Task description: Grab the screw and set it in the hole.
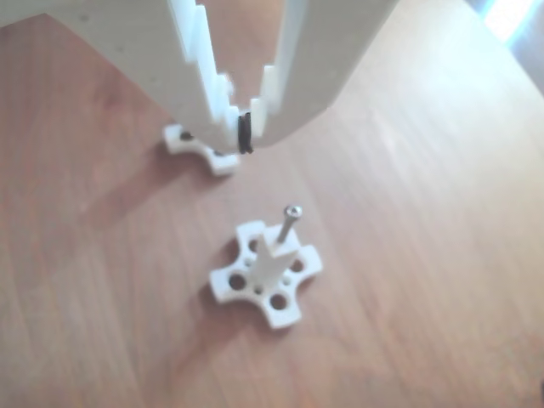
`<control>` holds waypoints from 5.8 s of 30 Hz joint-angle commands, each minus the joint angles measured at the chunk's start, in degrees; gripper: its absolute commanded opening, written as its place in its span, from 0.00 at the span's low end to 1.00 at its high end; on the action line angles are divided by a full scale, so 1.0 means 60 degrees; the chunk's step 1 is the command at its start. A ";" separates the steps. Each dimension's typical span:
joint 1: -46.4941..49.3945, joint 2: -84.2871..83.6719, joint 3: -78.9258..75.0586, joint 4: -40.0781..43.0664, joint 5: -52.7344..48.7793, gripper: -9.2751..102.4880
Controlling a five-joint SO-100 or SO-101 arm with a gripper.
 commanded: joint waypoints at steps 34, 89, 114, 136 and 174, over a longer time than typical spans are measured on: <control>0.0278 -0.0879 -0.1318 -0.0190 0.0000 0.09; 0.0352 -0.1611 -0.1567 -0.0425 -0.0190 0.14; 0.0337 -0.1831 -0.1582 -0.0645 -0.0220 0.14; 0.0293 -0.2095 -0.1597 -0.0806 -0.0249 0.14; 0.0278 -0.2271 -0.1538 -0.0908 -0.0337 0.14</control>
